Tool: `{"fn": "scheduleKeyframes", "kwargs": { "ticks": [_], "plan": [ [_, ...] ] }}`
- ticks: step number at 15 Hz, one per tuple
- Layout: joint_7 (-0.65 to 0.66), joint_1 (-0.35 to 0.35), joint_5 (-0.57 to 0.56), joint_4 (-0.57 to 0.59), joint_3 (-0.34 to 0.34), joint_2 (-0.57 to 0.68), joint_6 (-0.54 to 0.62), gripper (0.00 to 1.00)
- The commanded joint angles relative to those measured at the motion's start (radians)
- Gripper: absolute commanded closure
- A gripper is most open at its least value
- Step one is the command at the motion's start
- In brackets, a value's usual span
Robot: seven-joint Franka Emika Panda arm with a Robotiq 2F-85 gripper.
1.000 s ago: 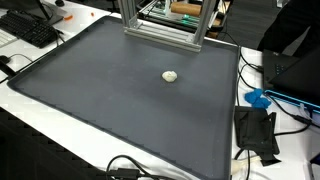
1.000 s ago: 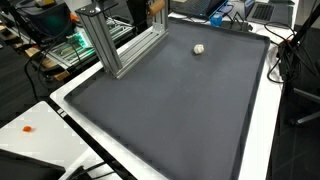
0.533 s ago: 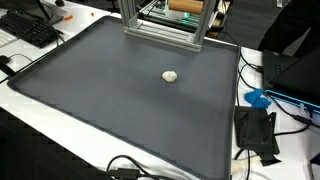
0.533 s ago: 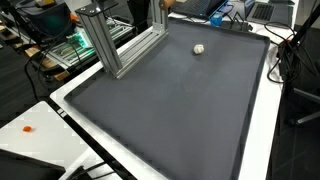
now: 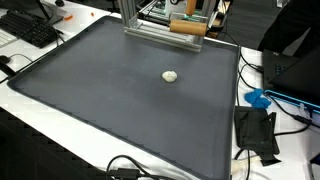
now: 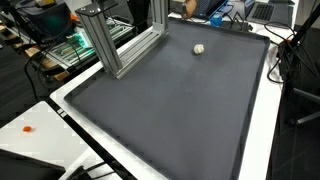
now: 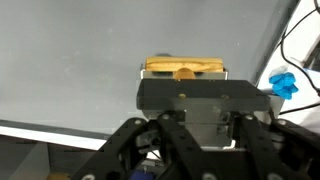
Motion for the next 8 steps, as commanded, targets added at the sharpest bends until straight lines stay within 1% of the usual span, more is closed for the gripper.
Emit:
{"fn": "scheduleKeyframes", "kwargs": {
  "ticks": [1,4,8],
  "plan": [
    [0.050,-0.015,-0.071,0.026,0.019,0.096,0.106,0.78],
    [0.104,-0.019,-0.125,0.040,0.016,0.178,0.171,0.78],
    [0.196,-0.021,-0.184,0.077,0.003,0.276,0.204,0.78]
  ]
}}
